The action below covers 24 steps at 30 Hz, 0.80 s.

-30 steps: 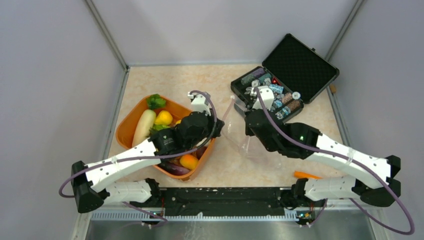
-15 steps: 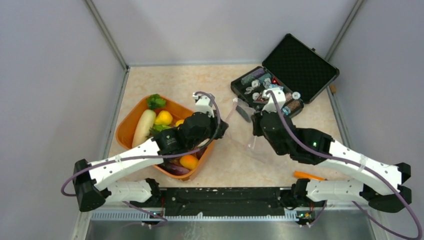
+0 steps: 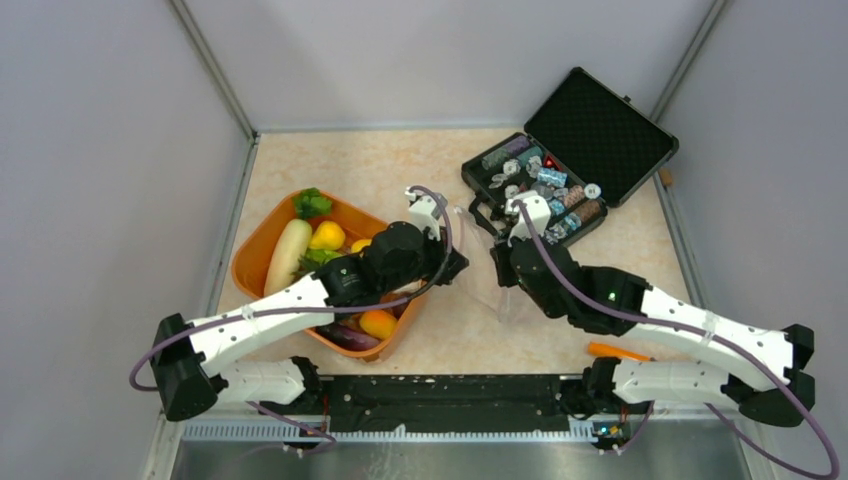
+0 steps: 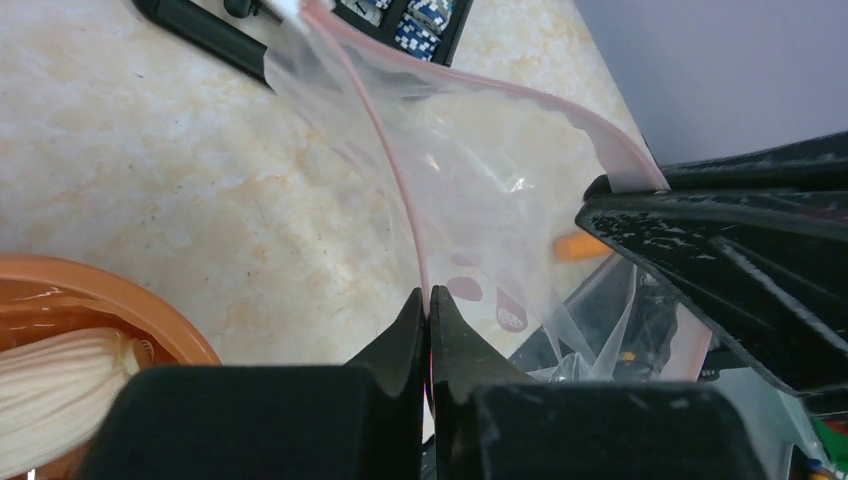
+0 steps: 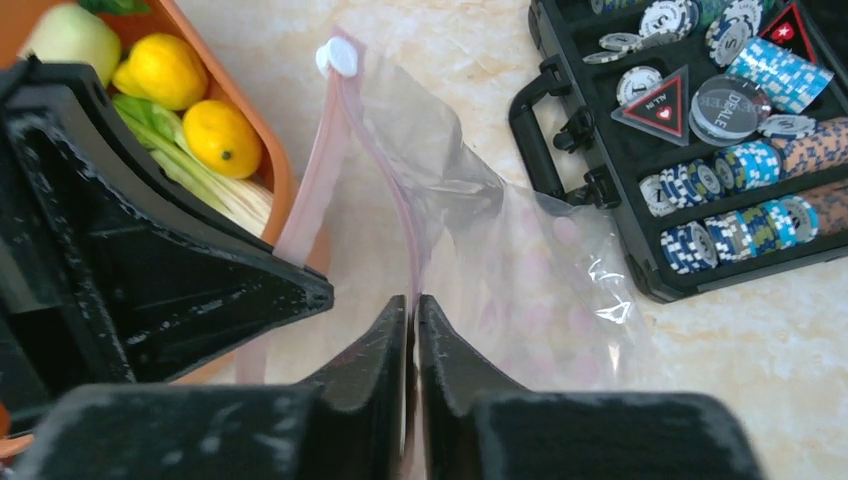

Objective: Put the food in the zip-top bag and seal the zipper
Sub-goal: Open the zipper of the food storage bag at the center of the board.

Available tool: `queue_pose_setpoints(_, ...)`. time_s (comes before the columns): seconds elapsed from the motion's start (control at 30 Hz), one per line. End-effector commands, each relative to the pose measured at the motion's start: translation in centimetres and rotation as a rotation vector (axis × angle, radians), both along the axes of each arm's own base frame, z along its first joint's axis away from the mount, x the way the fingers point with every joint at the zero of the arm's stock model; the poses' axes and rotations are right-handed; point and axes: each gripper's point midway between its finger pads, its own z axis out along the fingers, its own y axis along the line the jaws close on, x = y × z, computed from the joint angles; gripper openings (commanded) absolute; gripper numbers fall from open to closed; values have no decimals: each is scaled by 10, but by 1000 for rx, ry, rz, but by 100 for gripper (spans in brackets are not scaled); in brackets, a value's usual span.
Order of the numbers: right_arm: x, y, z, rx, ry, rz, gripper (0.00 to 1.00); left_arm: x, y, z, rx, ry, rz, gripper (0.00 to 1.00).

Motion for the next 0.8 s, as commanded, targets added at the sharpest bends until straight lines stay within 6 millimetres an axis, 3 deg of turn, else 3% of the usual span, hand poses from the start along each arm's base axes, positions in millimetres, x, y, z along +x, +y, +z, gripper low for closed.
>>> queue_pose_setpoints(0.0, -1, 2, 28, 74, -30, 28, 14, -1, -9, 24, -57, -27, -34, 0)
queue_pose_setpoints(0.17, -4, 3, 29, 53, 14, 24, 40, 1, -18, 39, -106, -3, -29, 0)
queue_pose_setpoints(0.27, -5, 0, 32, 25, 36, 15, 48, 2, -19, 48, -131, 11, -7, 0)
queue_pose_setpoints(0.43, -7, 5, 28, -33, 106, -4, 49, 8, -18, 51, -144, 36, 49, 0)
queue_pose_setpoints(0.57, -2, -6, 14, -158, 131, -106, 47, 12, -16, 51, -143, 43, 86, 0)
queue_pose_setpoints(0.77, 0, -1, 16, -166, 88, -146, 37, 15, -12, 46, -117, 46, 113, 0)
